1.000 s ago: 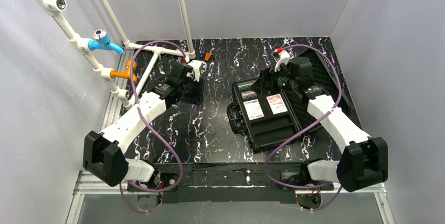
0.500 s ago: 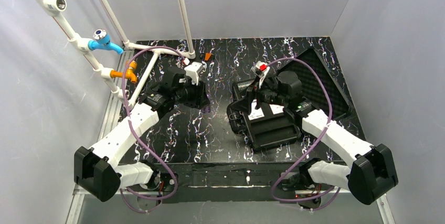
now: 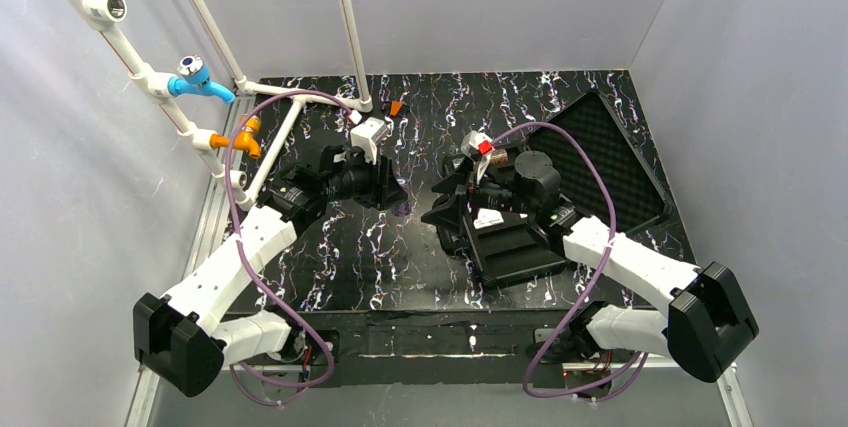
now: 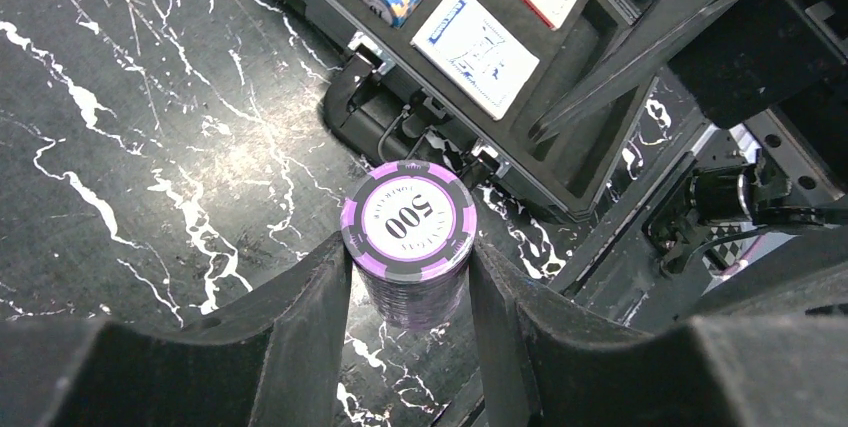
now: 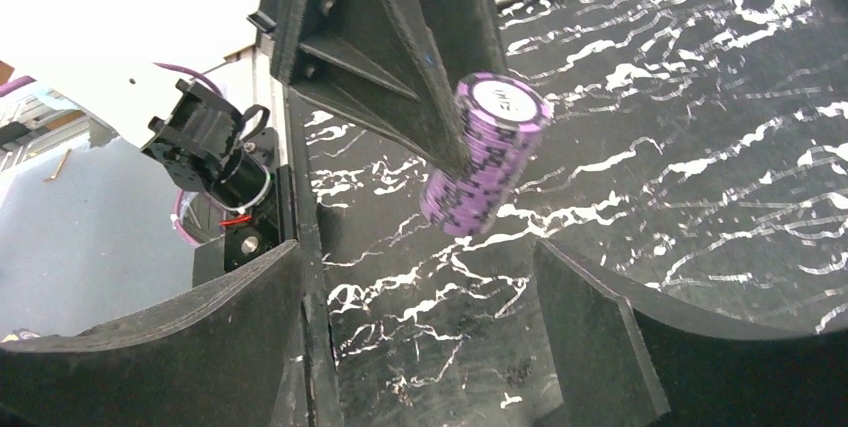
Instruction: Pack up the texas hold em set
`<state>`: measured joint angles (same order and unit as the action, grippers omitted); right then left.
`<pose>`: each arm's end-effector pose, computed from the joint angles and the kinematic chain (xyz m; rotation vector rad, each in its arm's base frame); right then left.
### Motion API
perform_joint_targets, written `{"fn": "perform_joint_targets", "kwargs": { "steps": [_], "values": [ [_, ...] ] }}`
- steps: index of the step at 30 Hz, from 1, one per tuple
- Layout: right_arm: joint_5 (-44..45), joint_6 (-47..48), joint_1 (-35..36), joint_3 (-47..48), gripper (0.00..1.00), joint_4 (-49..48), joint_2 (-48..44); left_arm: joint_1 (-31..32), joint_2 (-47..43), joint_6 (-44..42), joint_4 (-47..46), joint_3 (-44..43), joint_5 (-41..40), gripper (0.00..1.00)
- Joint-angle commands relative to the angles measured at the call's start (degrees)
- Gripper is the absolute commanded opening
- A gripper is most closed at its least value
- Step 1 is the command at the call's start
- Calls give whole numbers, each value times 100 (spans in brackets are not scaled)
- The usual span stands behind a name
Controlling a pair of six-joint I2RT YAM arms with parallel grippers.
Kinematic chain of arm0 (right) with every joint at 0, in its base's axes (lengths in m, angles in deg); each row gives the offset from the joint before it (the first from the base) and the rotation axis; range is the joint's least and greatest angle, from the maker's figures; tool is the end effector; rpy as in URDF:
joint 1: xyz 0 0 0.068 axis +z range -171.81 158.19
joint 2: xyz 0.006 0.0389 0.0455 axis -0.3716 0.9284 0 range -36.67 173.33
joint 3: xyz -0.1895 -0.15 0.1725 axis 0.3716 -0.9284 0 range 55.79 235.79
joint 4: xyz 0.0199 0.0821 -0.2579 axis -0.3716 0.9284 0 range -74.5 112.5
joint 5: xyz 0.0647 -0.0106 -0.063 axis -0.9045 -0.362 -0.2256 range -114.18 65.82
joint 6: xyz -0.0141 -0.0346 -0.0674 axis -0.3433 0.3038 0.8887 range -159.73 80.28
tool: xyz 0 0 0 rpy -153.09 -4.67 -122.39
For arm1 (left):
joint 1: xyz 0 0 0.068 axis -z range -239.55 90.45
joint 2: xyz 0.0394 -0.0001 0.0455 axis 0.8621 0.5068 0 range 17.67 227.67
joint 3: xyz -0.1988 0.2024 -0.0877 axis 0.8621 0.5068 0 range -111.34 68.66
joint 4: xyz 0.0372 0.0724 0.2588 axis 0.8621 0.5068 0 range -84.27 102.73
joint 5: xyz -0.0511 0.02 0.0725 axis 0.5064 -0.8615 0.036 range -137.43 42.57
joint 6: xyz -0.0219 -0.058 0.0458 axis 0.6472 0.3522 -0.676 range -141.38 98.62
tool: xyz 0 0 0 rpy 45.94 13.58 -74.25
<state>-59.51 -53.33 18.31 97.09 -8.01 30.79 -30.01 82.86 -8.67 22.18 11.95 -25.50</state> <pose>0.1993 0.2175 0.3156 -0.8801 1.5141 1.1991 0.2338 -0.1607 0.3406 0.5535 2.0011 -0.8464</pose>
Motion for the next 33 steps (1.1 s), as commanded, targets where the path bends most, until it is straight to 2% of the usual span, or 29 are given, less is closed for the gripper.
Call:
{"fn": "perform_joint_targets", "kwargs": {
  "steps": [1, 8, 16, 25, 33],
  "values": [
    [18, -46, 237, -121, 92, -879, 38, 26, -409, 70, -454, 40, 427, 0],
    [211, -72, 516, -319, 92, -1558, 137, 21, -487, 89, -575, 102, 676, 0],
    [859, -70, 745, -286, 89, -1814, 347, 26, -523, 118, -653, 123, 920, 0],
    [1893, -303, 850, -350, 83, -1827, 452, 26, -655, 139, -718, 175, 861, 0],
    [2466, -293, 1144, -284, 80, -1806, 626, 26, -713, 188, -753, 214, 713, 0]
  ]
}}
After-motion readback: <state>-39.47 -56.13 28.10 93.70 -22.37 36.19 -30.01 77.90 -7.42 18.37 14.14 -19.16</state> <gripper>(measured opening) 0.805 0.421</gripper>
